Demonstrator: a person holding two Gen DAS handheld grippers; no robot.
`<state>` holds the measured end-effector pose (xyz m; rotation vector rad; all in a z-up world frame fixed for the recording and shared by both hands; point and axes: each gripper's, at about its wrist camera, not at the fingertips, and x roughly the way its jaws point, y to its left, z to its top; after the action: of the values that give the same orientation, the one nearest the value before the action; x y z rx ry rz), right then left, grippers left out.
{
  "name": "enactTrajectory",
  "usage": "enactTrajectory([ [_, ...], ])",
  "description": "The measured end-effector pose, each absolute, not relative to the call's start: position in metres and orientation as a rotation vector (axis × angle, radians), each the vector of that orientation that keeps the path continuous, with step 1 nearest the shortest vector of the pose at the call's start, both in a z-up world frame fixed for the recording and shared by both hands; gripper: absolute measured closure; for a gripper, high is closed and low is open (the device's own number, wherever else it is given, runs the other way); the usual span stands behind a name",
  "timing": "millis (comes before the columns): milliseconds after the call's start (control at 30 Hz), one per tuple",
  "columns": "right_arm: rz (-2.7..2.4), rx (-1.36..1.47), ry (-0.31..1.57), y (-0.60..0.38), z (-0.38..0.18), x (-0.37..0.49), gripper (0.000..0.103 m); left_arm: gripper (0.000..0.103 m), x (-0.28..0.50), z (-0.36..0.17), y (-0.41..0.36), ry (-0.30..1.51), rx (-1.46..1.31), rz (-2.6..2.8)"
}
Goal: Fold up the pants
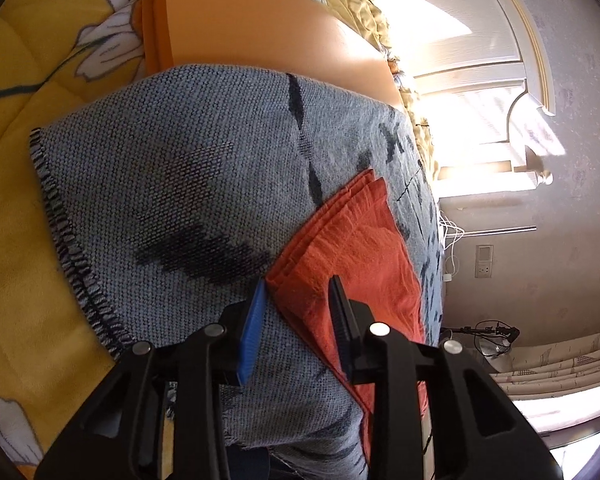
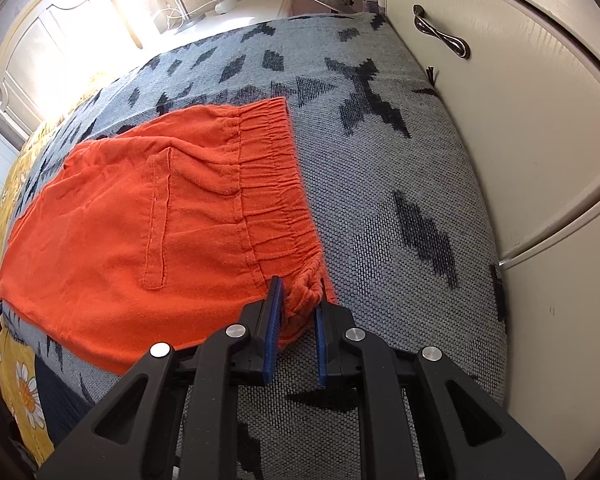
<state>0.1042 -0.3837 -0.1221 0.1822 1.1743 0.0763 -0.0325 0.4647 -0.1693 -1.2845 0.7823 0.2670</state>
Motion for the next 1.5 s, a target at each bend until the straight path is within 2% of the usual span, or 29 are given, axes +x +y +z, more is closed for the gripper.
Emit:
enactTrajectory([
  [100, 0.077, 0.178, 1.179, -0.383, -0.121, 0.105, 0.092, 0.088, -0.017, -0.167, 0.466, 0.875, -1.223, 0.273],
  [333, 0.103, 0.278, 1.175, -0.393, -0.118, 0.100, 0.092, 0.091, -0.008, -0.117, 0.477, 0.811, -1.112, 0.243],
  [500, 0.098, 0.237, 1.172, -0.389, -0.119, 0.097, 0.092, 0.091, -0.009, -0.155, 0.479, 0.904, -1.168, 0.279],
  [633, 0.086, 0.176, 1.167, -0.382, -0.115, 0.098, 0.091, 0.082, -0.023, -0.152, 0.468, 0.888, -1.154, 0.271],
  [667, 0.080, 0.168, 1.169, -0.382, -0.115, 0.098, 0.091, 0.067, -0.028, -0.146, 0.464, 0.870, -1.145, 0.277],
  [733, 0.056, 0.140, 1.160, -0.381, -0.110, 0.096, 0.076, 0.065, -0.041, -0.133, 0.452, 0.840, -1.140, 0.271],
  [933, -0.124, 0.033, 1.069, -0.380, -0.080, 0.068, 0.070, 0.065, -0.033, -0.114, 0.327, 0.839, -1.219, -0.136],
  [1100, 0.091, 0.149, 0.941, -0.321, -0.055, 0.038, 0.069, 0.065, 0.004, -0.139, 0.241, 0.944, -1.274, -0.263],
  [1200, 0.224, 0.143, 0.927, -0.262, -0.067, 0.037, 0.049, 0.065, 0.017, -0.158, 0.218, 0.998, -1.315, -0.264],
  [1367, 0.313, 0.131, 0.922, -0.193, -0.084, 0.057, 0.049, 0.071, 0.024, -0.173, 0.210, 1.026, -1.342, -0.213],
  [1500, 0.305, 0.101, 0.962, -0.169, -0.102, 0.065, 0.046, 0.071, 0.028, -0.175, 0.210, 1.007, -1.353, -0.195],
])
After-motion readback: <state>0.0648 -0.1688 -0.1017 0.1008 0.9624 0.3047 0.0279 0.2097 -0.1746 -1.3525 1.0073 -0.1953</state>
